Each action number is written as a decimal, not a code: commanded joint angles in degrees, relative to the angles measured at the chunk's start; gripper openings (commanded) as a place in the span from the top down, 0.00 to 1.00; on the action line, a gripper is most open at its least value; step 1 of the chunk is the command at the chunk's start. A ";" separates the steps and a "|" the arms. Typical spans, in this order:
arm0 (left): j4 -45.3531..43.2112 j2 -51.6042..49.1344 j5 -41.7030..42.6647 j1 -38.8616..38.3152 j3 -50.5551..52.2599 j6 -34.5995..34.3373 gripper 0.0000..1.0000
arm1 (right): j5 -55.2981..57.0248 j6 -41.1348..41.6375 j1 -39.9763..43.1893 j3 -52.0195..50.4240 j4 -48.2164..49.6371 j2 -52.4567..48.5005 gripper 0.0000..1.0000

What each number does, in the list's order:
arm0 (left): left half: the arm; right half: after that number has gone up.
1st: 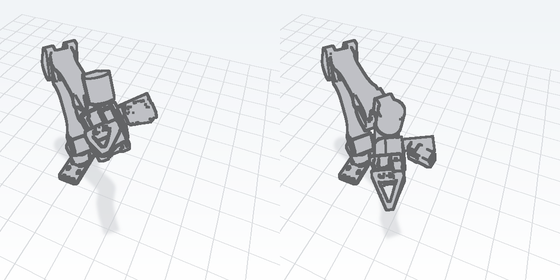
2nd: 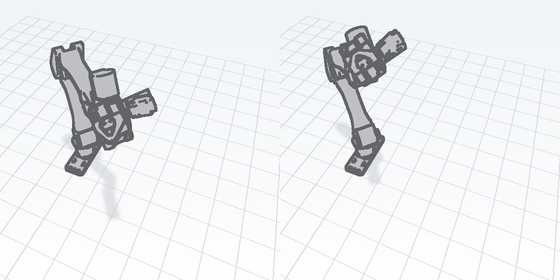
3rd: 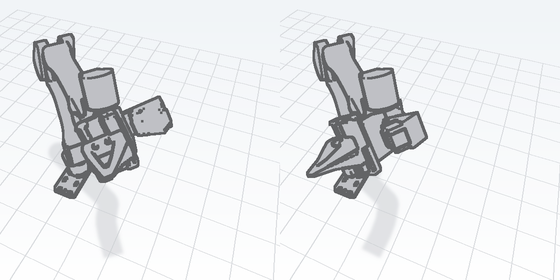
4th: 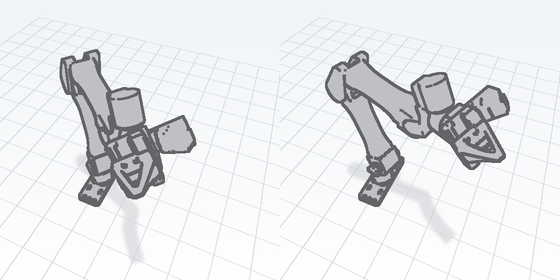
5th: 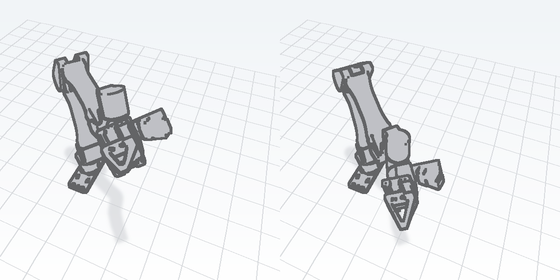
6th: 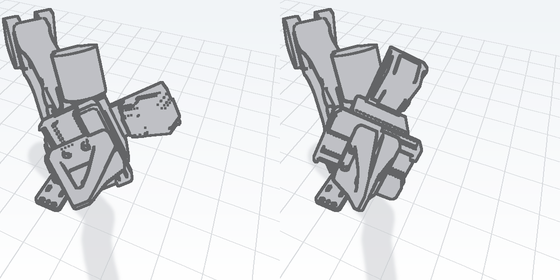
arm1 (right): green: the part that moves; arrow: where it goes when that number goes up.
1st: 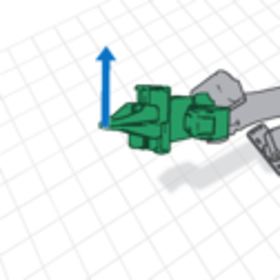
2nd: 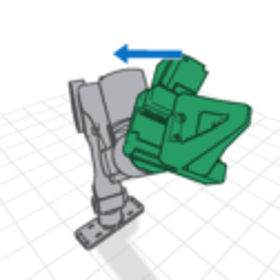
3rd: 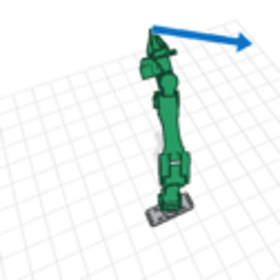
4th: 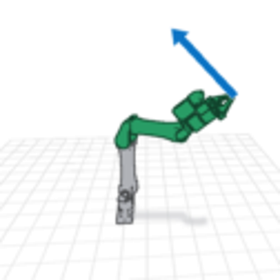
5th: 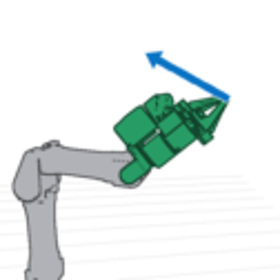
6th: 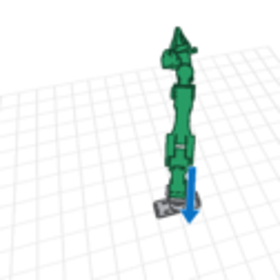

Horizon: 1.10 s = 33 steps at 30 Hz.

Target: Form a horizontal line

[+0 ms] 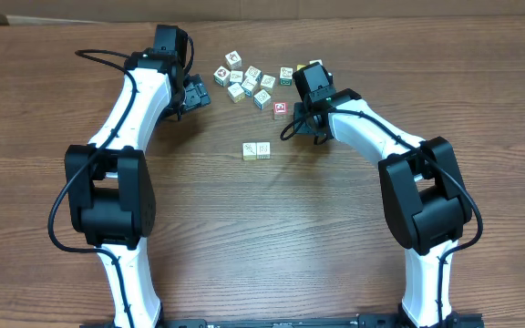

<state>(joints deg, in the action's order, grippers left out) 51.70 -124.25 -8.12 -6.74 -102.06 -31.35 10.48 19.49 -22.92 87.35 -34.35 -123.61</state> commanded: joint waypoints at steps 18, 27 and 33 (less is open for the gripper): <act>0.09 -0.13 0.24 -0.39 -1.14 0.50 0.00 | 0.63 0.02 0.15 0.92 -1.99 1.92 0.71; 0.09 -0.13 0.24 -0.39 -1.14 0.50 0.00 | -0.24 2.03 0.11 0.92 -5.92 6.47 0.72; 0.09 -0.13 0.26 -0.39 -1.14 0.50 0.00 | -2.25 6.56 0.04 0.90 -12.24 6.93 0.72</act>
<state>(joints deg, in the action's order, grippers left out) 51.68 -124.25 -8.14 -6.74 -102.06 -31.35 10.00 22.68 -22.90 87.37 -45.25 -118.65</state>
